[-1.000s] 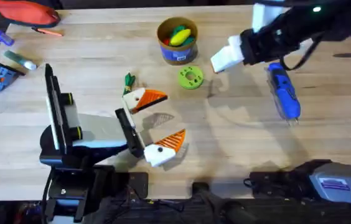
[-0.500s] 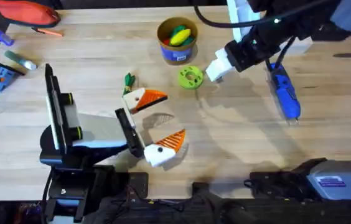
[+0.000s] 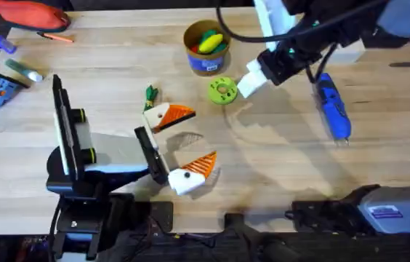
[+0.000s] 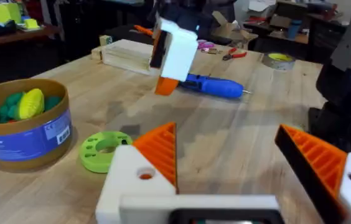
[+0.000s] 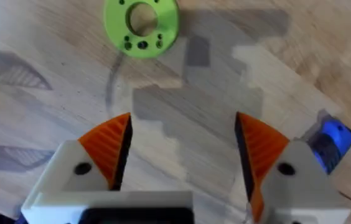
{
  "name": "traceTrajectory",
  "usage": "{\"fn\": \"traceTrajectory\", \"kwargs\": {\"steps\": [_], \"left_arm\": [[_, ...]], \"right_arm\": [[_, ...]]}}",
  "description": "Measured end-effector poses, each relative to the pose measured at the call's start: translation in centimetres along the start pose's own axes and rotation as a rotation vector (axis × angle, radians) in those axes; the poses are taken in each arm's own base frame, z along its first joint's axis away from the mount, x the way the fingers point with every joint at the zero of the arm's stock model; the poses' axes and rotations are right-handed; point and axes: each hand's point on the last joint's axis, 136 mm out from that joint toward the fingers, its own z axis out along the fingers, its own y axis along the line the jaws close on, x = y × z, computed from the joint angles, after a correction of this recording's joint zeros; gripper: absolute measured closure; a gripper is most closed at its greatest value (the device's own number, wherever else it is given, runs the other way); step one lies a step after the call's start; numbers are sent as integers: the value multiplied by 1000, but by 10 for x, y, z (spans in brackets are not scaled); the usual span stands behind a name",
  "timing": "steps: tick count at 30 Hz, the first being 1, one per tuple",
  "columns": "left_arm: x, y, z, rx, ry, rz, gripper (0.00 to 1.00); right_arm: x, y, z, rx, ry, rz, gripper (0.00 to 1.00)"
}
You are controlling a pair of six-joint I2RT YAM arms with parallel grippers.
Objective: Pick up the gripper from the table and insert it into the empty holder that is missing its gripper. Then pick up a screw, insert it into the mounting hole, and use the screwdriver to tighten it. Finally, clean up the table by picking up the vegetable and placing it into the bucket.
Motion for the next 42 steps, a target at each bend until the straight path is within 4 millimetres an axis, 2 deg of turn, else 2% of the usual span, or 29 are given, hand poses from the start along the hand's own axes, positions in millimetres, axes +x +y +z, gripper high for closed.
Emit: {"fn": "traceTrajectory", "kwargs": {"steps": [2, 8, 16, 29, 32, 36, 42], "left_arm": [[0, 0, 0, 0, 0, 0, 15], [0, 0, 0, 0, 0, 0, 16], [0, 0, 0, 0, 0, -1, 15], [0, 0, 0, 0, 0, 0, 14], [0, 0, 0, 0, 0, 0, 14], [0, 0, 0, 0, 0, 0, 15], [0, 0, 0, 0, 0, 0, 15]], "right_arm": [[-8, 10, 6, -12, 37, -40, 119], [-26, 18, 23, -22, 83, -67, 150], [-27, 35, 50, -32, 134, -109, 152], [-30, 39, 64, -34, 140, -108, 234], [-31, 39, 69, -33, 142, -103, 279], [-30, 39, 77, -34, 158, -100, 418], [-33, 40, 83, -33, 151, -97, 449]]}}
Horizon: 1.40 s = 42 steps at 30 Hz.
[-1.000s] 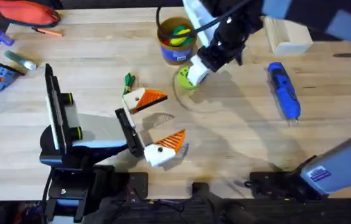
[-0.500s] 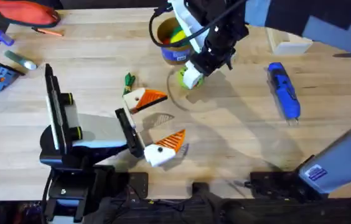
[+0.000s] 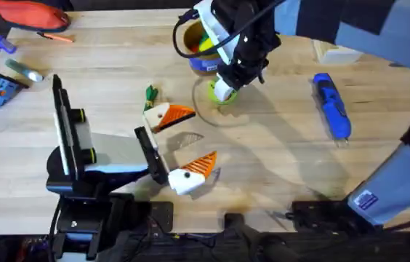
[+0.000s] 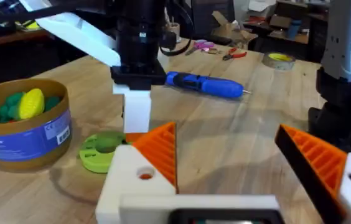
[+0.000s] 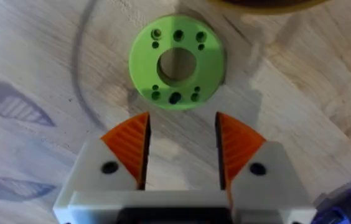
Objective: Pick up the gripper from the table and insert it into the empty holder that is missing its gripper. Then pick up a screw, insert it into the mounting hole, and use the screwdriver to tighten it. Finally, clean up the table by picking up the vegetable and placing it into the bucket.
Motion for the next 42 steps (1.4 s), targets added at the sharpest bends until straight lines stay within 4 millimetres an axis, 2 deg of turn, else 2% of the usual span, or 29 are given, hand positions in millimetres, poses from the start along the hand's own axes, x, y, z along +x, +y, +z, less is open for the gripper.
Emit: {"fn": "traceTrajectory", "kwargs": {"steps": [7, 13, 19, 29, 42], "left_arm": [[0, 0, 0, 0, 0, 0, 14], [0, 0, 0, 0, 0, 0, 15], [0, 0, 0, 0, 0, 0, 16], [0, 0, 0, 0, 0, 0, 15], [0, 0, 0, 0, 0, 0, 15]], "right_arm": [[-1, 2, 2, -1, 0, -5, 452], [-2, 6, 14, -4, 18, -16, 461], [-1, 7, 25, -5, 39, -17, 538], [-6, 7, 25, -4, 20, -16, 660], [-7, 9, 25, -4, 13, -21, 724]]}}
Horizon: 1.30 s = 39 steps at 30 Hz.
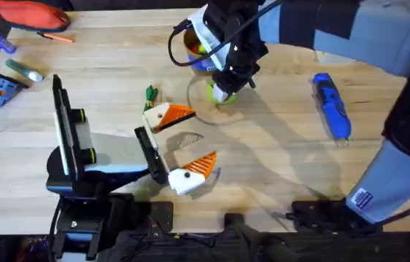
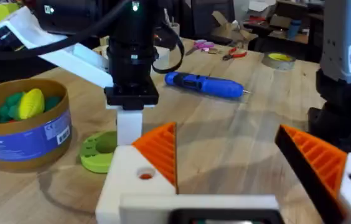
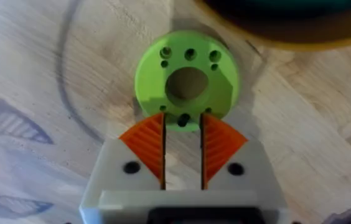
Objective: Pick up the gripper from the table and insert it into the empty holder that is missing its gripper. Then pick up a screw, insert it into the mounting hole, and use the screwdriver to tighten it. Finally, clean up the table by picking up the vegetable and placing it into the bucket.
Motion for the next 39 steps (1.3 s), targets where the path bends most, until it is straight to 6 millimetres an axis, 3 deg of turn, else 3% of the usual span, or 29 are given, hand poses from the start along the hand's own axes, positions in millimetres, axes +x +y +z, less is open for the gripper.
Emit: {"fn": "traceTrajectory", "kwargs": {"steps": [23, 39], "left_arm": [[0, 0, 0, 0, 0, 0, 15], [0, 0, 0, 0, 0, -1, 15]], "right_arm": [[1, 0, 2, -1, 5, 0, 741], [0, 0, 2, 4, 5, -2, 937]]}}
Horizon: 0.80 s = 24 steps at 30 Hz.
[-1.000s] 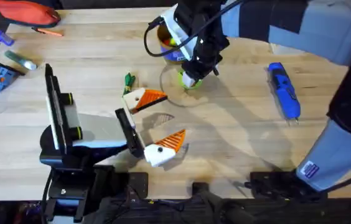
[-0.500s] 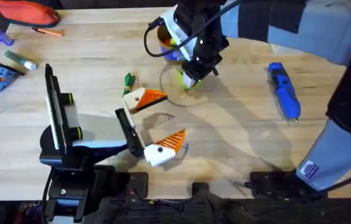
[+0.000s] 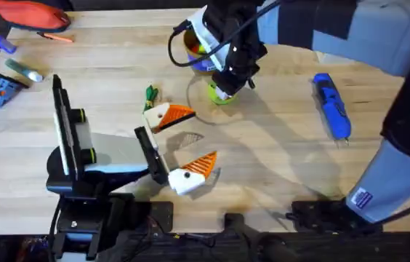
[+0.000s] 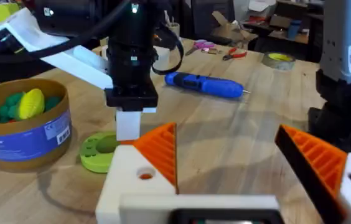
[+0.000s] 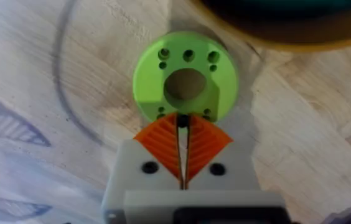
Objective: Pick up the gripper from the table and insert it into the empty holder that is missing its gripper. Then pick up a screw, insert it into the mounting hole, and use the screwdriver to tighten it. Finally, clean up the table by picking up the vegetable and placing it into the bucket.
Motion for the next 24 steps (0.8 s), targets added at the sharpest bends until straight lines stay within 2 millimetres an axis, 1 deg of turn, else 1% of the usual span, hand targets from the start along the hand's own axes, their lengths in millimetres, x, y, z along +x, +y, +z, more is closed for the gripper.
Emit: {"fn": "traceTrajectory", "kwargs": {"steps": [5, 24], "left_arm": [[0, 0, 0, 0, 0, 1, 15], [0, 0, 0, 0, 0, 1, 14]], "right_arm": [[-1, -1, 0, 3, -2, 0, 993], [0, 0, 0, 3, -1, 0, 995]]}}
